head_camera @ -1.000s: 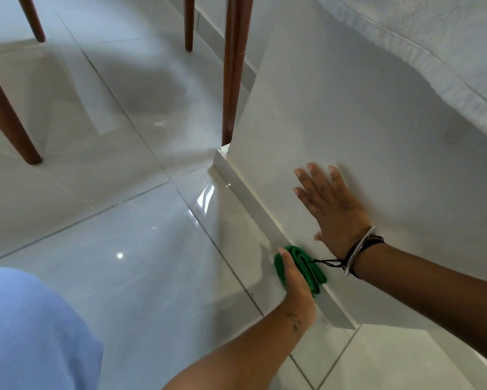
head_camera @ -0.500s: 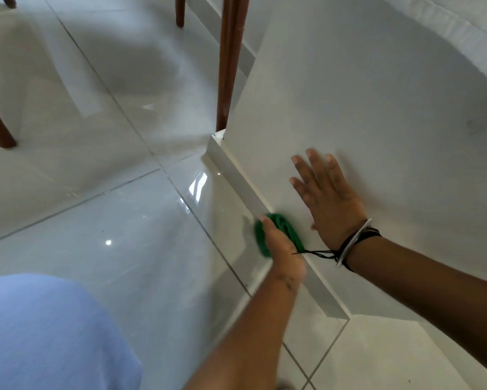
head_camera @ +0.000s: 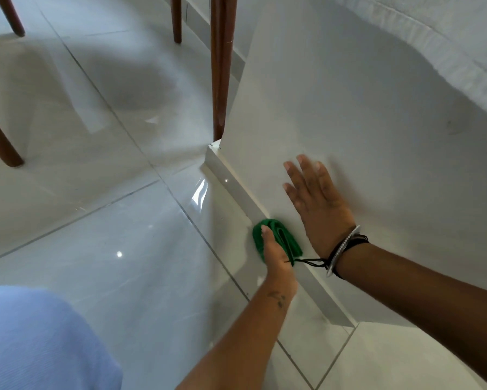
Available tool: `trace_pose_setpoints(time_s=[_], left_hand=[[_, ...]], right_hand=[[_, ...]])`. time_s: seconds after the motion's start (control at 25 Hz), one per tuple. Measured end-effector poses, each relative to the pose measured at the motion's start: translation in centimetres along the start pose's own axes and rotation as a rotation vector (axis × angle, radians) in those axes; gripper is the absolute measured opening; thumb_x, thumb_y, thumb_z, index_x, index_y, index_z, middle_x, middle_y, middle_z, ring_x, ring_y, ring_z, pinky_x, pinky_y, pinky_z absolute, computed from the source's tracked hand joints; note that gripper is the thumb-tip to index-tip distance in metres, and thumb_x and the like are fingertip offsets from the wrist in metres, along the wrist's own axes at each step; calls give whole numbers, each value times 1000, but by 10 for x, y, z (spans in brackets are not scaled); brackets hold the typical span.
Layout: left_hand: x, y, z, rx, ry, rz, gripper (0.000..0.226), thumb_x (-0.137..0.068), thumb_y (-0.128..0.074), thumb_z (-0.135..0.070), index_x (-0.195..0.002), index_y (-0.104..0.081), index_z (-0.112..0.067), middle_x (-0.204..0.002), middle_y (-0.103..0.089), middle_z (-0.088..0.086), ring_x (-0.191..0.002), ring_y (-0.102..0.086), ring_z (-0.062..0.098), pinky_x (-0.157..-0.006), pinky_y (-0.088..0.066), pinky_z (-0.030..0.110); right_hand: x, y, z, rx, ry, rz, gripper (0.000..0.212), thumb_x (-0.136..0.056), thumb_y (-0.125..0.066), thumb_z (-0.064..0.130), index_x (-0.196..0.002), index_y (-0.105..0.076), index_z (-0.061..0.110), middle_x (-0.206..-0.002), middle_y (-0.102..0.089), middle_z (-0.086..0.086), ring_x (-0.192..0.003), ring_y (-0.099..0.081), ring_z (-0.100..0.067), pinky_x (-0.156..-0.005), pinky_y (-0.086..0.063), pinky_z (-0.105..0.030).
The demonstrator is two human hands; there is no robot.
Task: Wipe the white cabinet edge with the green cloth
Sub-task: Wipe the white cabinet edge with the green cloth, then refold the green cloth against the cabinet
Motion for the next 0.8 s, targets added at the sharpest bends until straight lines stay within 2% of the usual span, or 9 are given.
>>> trace_pose_setpoints(time_s=[0.08, 0.2, 0.36, 0.44, 0.52, 0.6, 0.68, 0.72, 0.8], left_hand=[[5, 7, 36, -93, 32, 34, 75, -81, -69, -58, -140, -53, -13, -130, -63, 14, -112, -62, 27, -106, -49, 46], [1, 13, 57, -260, -52, 44, 62, -96, -61, -12, -153, -36, -9, -146, -53, 22, -126, -58, 35, -112, -45, 50], [15, 9, 38, -326, -112, -1, 37, -99, -48, 0, -136, -52, 5, -124, -65, 22, -108, -61, 29, -106, -49, 42], [25, 13, 22, -375, -116, -72, 23, -99, -42, 6, -113, -59, 0, -102, -62, 13, -96, -56, 25, -91, -50, 36], [22, 16, 11, -316, -39, -41, 21, -101, -42, 2, -106, -62, -1, -96, -61, 7, -86, -57, 21, -72, -51, 22], [28, 29, -9, -241, 2, -31, 24, -101, -44, -4, -107, -65, 5, -84, -63, 7, -71, -58, 18, -53, -51, 17], [46, 49, -34, -102, 37, -23, 33, -102, -40, -13, -120, -65, 1, -89, -72, 11, -77, -67, 23, -62, -57, 24], [61, 56, -52, -44, 26, 2, 36, -102, -38, -17, -120, -66, -3, -96, -76, 13, -84, -71, 26, -69, -59, 31], [100, 64, -87, 35, 27, 50, 40, -100, -35, -20, -120, -67, -7, -104, -78, 16, -95, -72, 31, -84, -58, 42]], right_hand=[[1, 2, -3, -37, -4, 22, 73, -95, -32, 37, -151, 8, 13, -154, 24, -26, -139, 20, -50, -109, 14, -61], [1, 5, -1, -51, -15, 49, 74, -94, -32, 39, -151, 7, 13, -155, 20, -25, -140, 17, -50, -107, 16, -64], [-7, 15, -2, -171, -27, 36, 71, -95, -30, 40, -151, 6, 15, -157, 11, -26, -141, 11, -52, -104, 18, -64], [-13, 21, 3, -261, -18, 50, 69, -95, -28, 39, -151, 5, 15, -158, 8, -25, -141, 7, -52, -103, 19, -64], [-22, 33, 9, -403, 1, -18, 65, -95, -27, 33, -151, -1, 15, -159, 1, -24, -143, -1, -50, -105, 22, -64], [-30, 51, 3, -623, 2, -217, 61, -89, -37, 22, -148, -27, 14, -156, -22, -23, -142, -20, -46, -112, 11, -60], [-28, 74, -17, -935, 87, -432, 59, -78, -51, 12, -138, -48, 10, -148, -41, -20, -135, -38, -41, -115, -11, -56], [-28, 76, -23, -1157, 161, -406, 58, -79, -54, 12, -137, -50, 12, -148, -42, -16, -134, -41, -36, -114, -18, -51], [-24, 73, -31, -1755, 236, -56, 55, -90, -53, 21, -144, -40, 22, -153, -36, -4, -138, -38, -24, -115, -23, -36]])
Point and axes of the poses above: each hand's wrist, its own x-axis away from the middle knuckle, its own y-axis out of the back of the hand, z = x × y, the point moved 10 cm from there along -x, towards the middle knuckle
